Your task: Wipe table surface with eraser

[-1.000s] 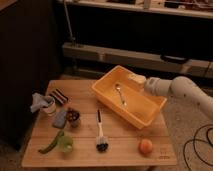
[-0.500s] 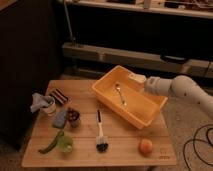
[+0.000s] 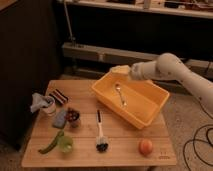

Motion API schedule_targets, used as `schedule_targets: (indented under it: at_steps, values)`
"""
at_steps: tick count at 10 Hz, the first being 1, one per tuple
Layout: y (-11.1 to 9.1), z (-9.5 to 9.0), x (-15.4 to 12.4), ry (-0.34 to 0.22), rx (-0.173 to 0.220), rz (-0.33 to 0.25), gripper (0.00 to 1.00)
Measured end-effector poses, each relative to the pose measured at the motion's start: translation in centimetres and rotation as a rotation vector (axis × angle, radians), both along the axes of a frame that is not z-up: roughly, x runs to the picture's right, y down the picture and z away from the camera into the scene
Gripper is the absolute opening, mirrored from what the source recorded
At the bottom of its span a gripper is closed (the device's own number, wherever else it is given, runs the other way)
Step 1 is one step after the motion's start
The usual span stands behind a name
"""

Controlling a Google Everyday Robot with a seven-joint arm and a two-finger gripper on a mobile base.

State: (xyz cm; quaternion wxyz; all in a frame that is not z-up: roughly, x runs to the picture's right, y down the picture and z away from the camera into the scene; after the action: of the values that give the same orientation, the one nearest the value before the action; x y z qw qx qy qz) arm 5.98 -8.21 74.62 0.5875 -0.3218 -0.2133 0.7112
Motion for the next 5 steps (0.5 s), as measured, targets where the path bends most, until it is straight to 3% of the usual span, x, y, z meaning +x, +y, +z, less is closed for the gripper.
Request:
schedule_targets:
  at_steps: [1, 4, 5]
  values:
    - [-0.4, -0.7, -3.5, 0.008, 0.029, -0.097, 0.80]
    - [-0.5, -1.5, -11.6, 0.049, 0.098, -0.306, 0.80]
    - [-0.4, -1.4, -14.9, 0.065, 0.139, -0.379, 0.80]
